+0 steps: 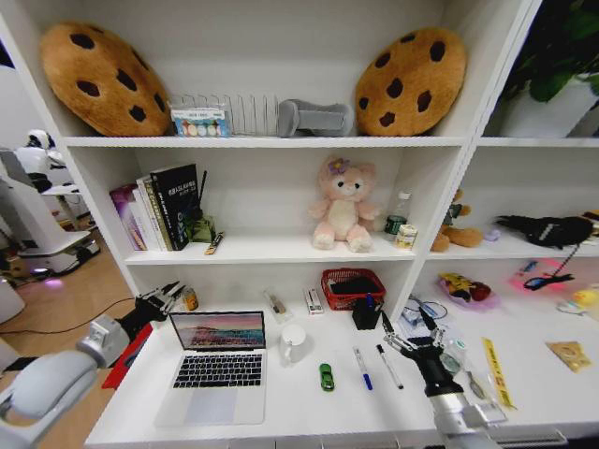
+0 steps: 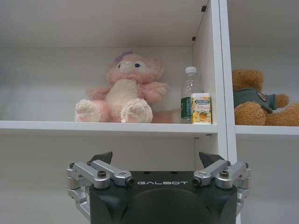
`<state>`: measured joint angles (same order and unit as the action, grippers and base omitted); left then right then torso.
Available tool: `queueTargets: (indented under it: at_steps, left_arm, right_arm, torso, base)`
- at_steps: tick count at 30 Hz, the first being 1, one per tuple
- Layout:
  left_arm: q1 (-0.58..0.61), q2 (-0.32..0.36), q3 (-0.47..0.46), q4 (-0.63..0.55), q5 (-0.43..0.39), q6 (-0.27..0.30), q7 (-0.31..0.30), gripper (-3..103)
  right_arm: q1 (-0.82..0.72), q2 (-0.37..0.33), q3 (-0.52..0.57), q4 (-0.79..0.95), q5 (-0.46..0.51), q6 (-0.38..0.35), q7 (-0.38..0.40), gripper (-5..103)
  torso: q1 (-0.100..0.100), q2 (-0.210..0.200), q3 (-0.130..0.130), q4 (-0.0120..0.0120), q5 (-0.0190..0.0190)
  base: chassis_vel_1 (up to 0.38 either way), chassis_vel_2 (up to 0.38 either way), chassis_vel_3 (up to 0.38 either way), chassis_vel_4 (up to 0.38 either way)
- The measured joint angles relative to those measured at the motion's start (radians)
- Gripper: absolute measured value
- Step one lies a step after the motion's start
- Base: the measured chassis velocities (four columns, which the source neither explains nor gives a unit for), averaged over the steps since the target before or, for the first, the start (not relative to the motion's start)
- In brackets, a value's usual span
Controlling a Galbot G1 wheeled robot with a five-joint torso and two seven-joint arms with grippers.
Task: Organize the objects on the table.
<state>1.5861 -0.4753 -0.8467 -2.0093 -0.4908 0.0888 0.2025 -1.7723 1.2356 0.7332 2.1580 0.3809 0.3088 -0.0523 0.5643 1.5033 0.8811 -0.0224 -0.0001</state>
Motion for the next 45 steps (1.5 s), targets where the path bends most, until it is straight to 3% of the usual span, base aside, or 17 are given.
queueTargets:
  at_steps: [2, 3, 5, 6, 9, 18, 30, 34, 35, 42, 45]
  left_arm:
    - [-0.019, 0.039, 0.011, 0.033, 0.024, -0.018, 0.065, 2]
    - [-0.019, 0.039, 0.011, 0.033, 0.024, -0.018, 0.065, 2]
    - [-0.021, 0.086, 0.012, 0.056, 0.041, -0.044, 0.153, 0]
    - [-0.021, 0.086, 0.012, 0.056, 0.041, -0.044, 0.153, 0]
    - [-0.022, 0.135, 0.018, 0.078, 0.060, -0.082, 0.228, 0]
    - [-0.036, 0.205, 0.048, 0.116, 0.067, -0.109, 0.323, 0]
    - [-0.022, 0.227, 0.050, 0.120, 0.082, -0.117, 0.386, 0]
    - [0.018, 0.231, 0.023, 0.096, 0.098, -0.146, 0.425, 0]
    - [0.046, 0.231, 0.004, 0.068, 0.109, -0.172, 0.461, 0]
    - [0.071, 0.224, -0.005, -0.001, 0.133, -0.183, 0.494, 0]
    - [0.090, 0.218, -0.009, -0.033, 0.171, -0.197, 0.583, 0]
  right_arm:
    - [-0.001, 0.003, 0.002, -0.007, 0.000, 0.004, 0.000, 100]
    - [-0.001, 0.003, 0.002, -0.007, 0.000, 0.004, 0.000, 100]
    - [-0.002, 0.003, 0.004, -0.013, 0.000, 0.005, 0.000, 100]
    - [-0.002, 0.003, 0.004, -0.013, 0.000, 0.005, 0.000, 100]
    - [0.005, 0.001, 0.005, -0.023, 0.000, 0.005, 0.000, 100]
    - [0.000, 0.015, 0.015, -0.036, -0.004, 0.010, 0.000, 100]
    - [-0.007, 0.025, 0.022, -0.039, -0.009, 0.021, -0.001, 100]
    - [-0.008, 0.022, 0.029, -0.034, -0.004, 0.023, 0.000, 100]
    - [-0.014, 0.022, 0.039, -0.031, 0.007, 0.026, 0.001, 100]
    - [-0.009, 0.017, 0.037, -0.036, 0.014, 0.030, 0.003, 100]
    - [0.006, 0.005, 0.028, -0.032, 0.016, 0.019, 0.010, 100]
  torso:
    - [0.000, 0.000, 0.000, -0.0001, -0.0001]
    - [0.000, 0.000, 0.000, -0.0001, -0.0001]
    - [0.000, 0.000, 0.000, -0.0001, 0.0000]
    - [0.000, 0.000, 0.000, -0.0001, 0.0000]
    - [0.000, 0.000, 0.000, -0.0001, 0.0001]
    - [0.000, 0.000, 0.000, -0.0001, 0.0000]
    - [0.000, 0.000, 0.000, -0.0001, 0.0001]
    - [0.000, 0.000, 0.000, -0.0001, 0.0003]
    - [0.000, 0.000, 0.000, 0.0000, 0.0000]
    - [0.000, 0.000, 0.000, -0.0002, 0.0002]
    - [0.000, 0.000, 0.000, -0.0001, 0.0001]
  base:
    - [0.000, 0.000, 0.000, 0.000]
    - [0.000, 0.000, 0.000, 0.000]
    - [0.000, 0.000, 0.000, 0.000]
    - [0.000, 0.000, 0.000, 0.000]
    - [0.000, 0.000, 0.000, 0.000]
    - [0.000, 0.000, 0.000, 0.000]
    - [0.000, 0.000, 0.000, 0.000]
    - [0.000, 0.000, 0.000, 0.000]
    - [0.000, 0.000, 0.000, 0.000]
    - [0.000, 0.000, 0.000, 0.000]
    - [0.000, 0.000, 0.000, 0.000]
